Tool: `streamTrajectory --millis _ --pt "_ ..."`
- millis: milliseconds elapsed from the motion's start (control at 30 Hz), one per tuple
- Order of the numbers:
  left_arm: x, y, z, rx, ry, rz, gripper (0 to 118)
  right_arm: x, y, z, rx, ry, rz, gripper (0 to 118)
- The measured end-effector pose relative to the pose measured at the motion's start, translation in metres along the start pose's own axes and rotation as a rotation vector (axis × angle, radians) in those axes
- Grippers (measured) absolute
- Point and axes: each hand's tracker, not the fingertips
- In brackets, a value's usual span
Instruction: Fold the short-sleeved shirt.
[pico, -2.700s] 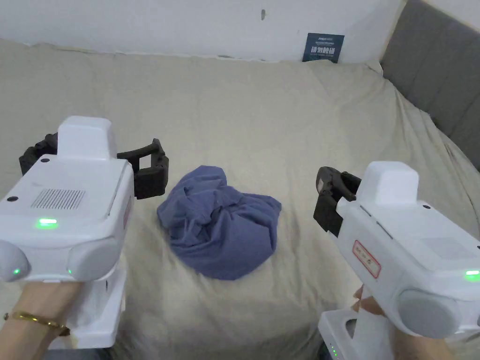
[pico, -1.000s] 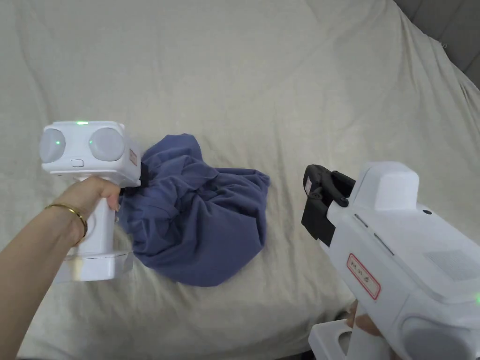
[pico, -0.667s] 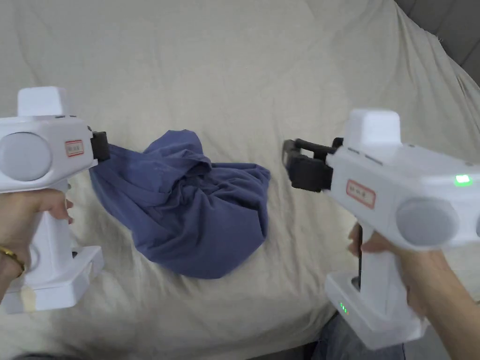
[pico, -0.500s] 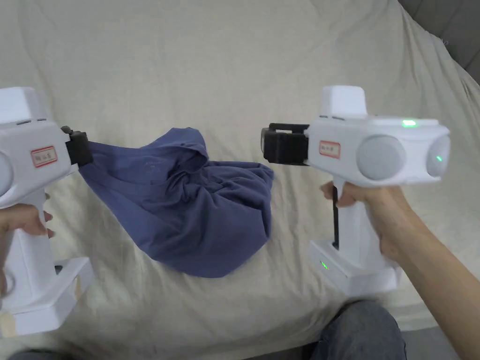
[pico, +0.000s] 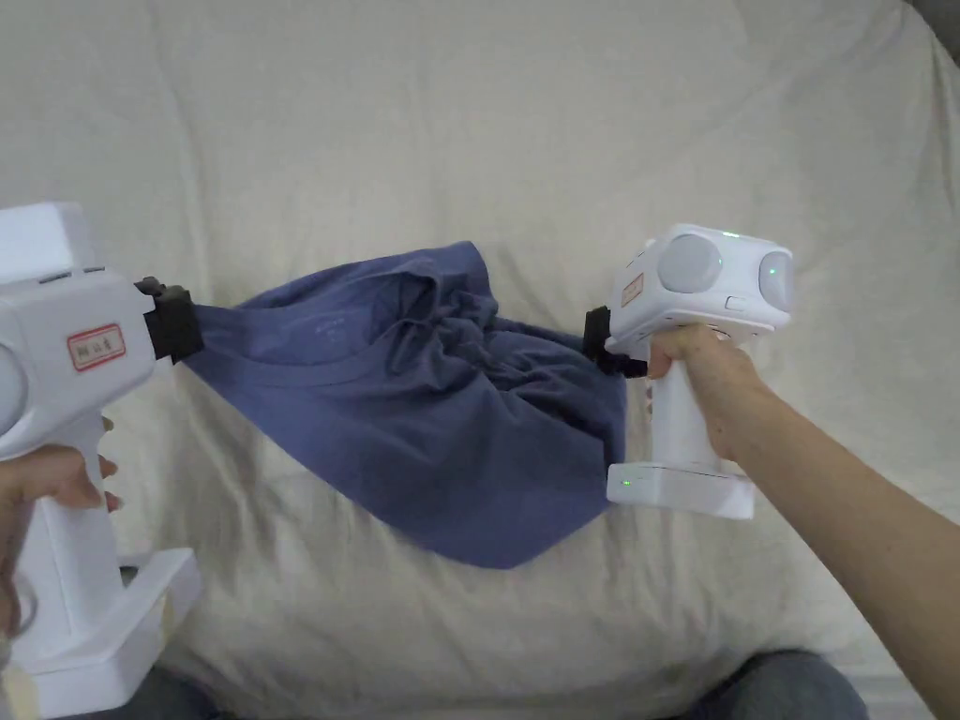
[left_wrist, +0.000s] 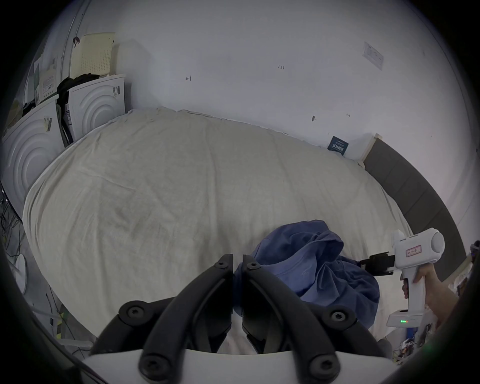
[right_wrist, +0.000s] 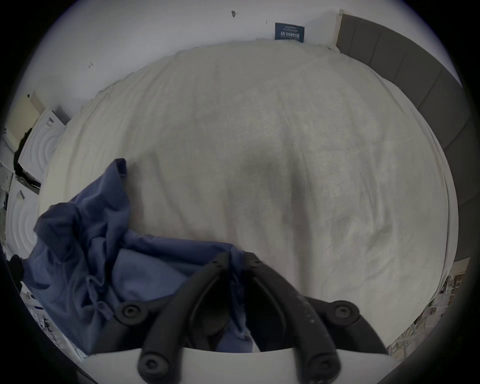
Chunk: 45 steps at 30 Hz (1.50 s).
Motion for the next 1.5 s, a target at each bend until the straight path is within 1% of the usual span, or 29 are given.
streamTrajectory --millis 67,133,233,333,433,467,533,600,700,733,800,833,867,900,967,1033,1067,1167,1233,1333,1367,1433,1500 --pt "-0.005 0.005 0.000 0.005 -0.005 0.028 6 0.003 0.001 0.019 0.030 0.005 0.000 10" --pt "-0.009 0.013 0.006 0.019 -0.003 0.065 6 0.011 0.003 0.048 0.081 0.044 0.003 10" --pt "-0.012 0.033 0.022 0.062 -0.030 0.100 6 0.029 0.011 0.110 0.191 0.114 0.001 10" --pt "-0.013 0.061 0.048 0.157 -0.040 0.104 6 0.046 0.015 0.180 0.321 0.122 0.016 10" --pt "-0.011 0.095 0.078 0.249 -0.022 0.102 6 0.065 0.022 0.247 0.410 0.148 0.007 9" --pt "-0.010 0.108 0.089 0.291 -0.018 0.106 6 0.070 0.024 0.270 0.447 0.143 0.005 9" --pt "-0.008 0.139 0.109 0.359 0.008 0.094 6 0.075 0.033 0.309 0.533 0.106 0.030 9" --pt "-0.004 0.171 0.125 0.418 0.056 0.089 6 0.078 0.042 0.341 0.606 0.051 0.028 9" --pt "-0.002 0.219 0.149 0.486 0.054 0.108 6 0.078 0.057 0.383 0.707 -0.017 0.004 9" --pt "-0.001 0.236 0.154 0.493 0.050 0.096 6 0.080 0.066 0.394 0.725 -0.055 0.007 9" --pt "0.002 0.262 0.160 0.525 0.106 0.067 6 0.082 0.083 0.407 0.760 -0.138 -0.005 9" --pt "0.004 0.273 0.161 0.543 0.125 0.047 6 0.082 0.091 0.414 0.765 -0.156 -0.017 9" --pt "0.006 0.284 0.161 0.560 0.148 0.035 6 0.083 0.099 0.420 0.775 -0.165 -0.034 9" --pt "0.008 0.295 0.159 0.568 0.167 0.036 6 0.093 0.118 0.420 0.786 -0.168 -0.044 9" --pt "0.007 0.318 0.148 0.564 0.189 0.058 6 0.093 0.135 0.426 0.803 -0.180 -0.058 9" --pt "0.011 0.338 0.136 0.553 0.215 0.074 6 0.095 0.156 0.427 0.818 -0.190 -0.089 9" --pt "0.014 0.345 0.128 0.549 0.216 0.062 6 0.094 0.164 0.427 0.817 -0.196 -0.092 9" --pt "0.031 0.359 0.108 0.549 0.248 -0.045 6 0.086 0.185 0.418 0.860 -0.297 -0.044 9" --pt "0.041 0.364 0.093 0.565 0.251 -0.106 5 0.085 0.196 0.410 0.858 -0.298 -0.056 9" --pt "0.046 0.361 0.081 0.545 0.238 -0.096 5 0.089 0.203 0.396 0.844 -0.278 -0.076 9" --pt "0.044 0.358 0.077 0.524 0.225 -0.074 5 0.090 0.203 0.389 0.837 -0.281 -0.080 9" --pt "0.038 0.346 0.070 0.514 0.216 -0.078 5 0.093 0.198 0.376 0.816 -0.290 -0.083 9" --pt "0.033 0.330 0.063 0.489 0.238 -0.086 5 0.098 0.192 0.362 0.789 -0.267 -0.106 9"
